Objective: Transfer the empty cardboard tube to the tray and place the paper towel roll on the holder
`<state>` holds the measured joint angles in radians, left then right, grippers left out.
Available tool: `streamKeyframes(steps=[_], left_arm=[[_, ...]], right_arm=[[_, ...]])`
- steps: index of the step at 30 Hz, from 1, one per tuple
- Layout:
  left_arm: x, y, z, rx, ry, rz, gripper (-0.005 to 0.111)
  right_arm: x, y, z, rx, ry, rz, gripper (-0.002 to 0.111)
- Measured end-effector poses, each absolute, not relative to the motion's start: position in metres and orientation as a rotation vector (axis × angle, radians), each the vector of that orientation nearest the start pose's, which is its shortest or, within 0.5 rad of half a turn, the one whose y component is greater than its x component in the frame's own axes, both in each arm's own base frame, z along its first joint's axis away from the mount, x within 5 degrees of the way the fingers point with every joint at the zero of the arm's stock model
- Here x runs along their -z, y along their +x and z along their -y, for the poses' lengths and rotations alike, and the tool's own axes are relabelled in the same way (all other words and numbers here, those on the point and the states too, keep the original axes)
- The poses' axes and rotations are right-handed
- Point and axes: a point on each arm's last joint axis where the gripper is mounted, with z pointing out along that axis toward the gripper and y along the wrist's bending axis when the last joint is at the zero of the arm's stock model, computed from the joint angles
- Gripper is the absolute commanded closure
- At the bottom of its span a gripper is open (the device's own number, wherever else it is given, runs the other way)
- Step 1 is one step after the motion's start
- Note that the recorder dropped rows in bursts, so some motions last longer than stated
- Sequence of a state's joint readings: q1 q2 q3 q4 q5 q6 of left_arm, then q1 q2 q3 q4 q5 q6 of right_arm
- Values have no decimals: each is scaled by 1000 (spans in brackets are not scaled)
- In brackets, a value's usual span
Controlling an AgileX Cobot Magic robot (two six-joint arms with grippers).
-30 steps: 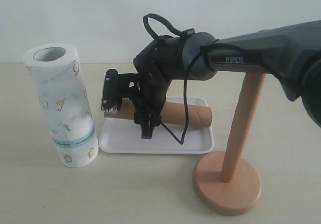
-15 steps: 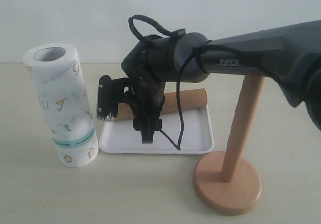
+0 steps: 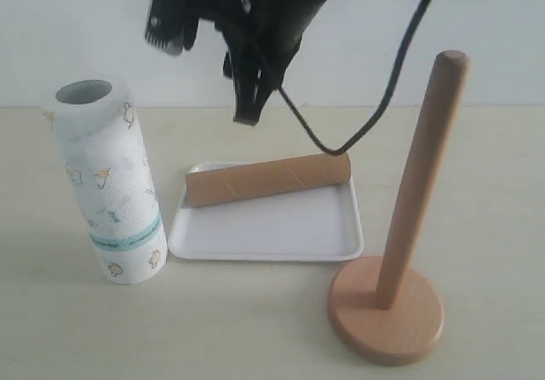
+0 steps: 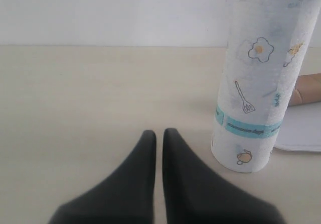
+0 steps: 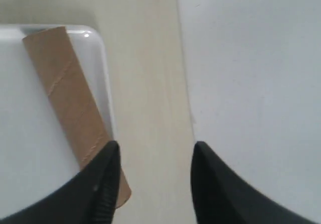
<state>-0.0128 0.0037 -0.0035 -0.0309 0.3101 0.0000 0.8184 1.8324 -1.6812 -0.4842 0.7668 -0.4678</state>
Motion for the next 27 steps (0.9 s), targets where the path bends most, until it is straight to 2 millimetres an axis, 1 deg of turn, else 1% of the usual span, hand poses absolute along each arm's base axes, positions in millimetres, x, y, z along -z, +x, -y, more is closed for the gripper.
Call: streamKeyframes(steps=[3, 6, 13, 16, 19, 22, 23, 27], left_arm=[[-186, 54, 2, 39, -8, -1794, 103], [-186, 54, 2, 39, -8, -1794, 103], [-186, 54, 2, 39, -8, -1794, 103], [-186, 54, 2, 39, -8, -1794, 103], [-186, 54, 2, 39, -8, -1794, 103], [-186, 54, 2, 39, -8, -1794, 103], [-186, 54, 2, 39, -8, -1794, 103], [-186, 54, 2, 39, -8, -1794, 103]], right_arm=[[-362, 300, -277, 360, -1499, -1675, 109], [-385, 290, -267, 324, -1411, -1677, 108], [-428, 268, -243, 258, -1258, -1658, 108], [-450, 254, -227, 218, -1173, -1649, 108], [-479, 232, -204, 168, -1068, -1621, 108], [-507, 208, -177, 123, -972, -1580, 108], [-517, 197, -165, 106, -935, -1566, 108], [-538, 167, -131, 67, -842, -1560, 108]])
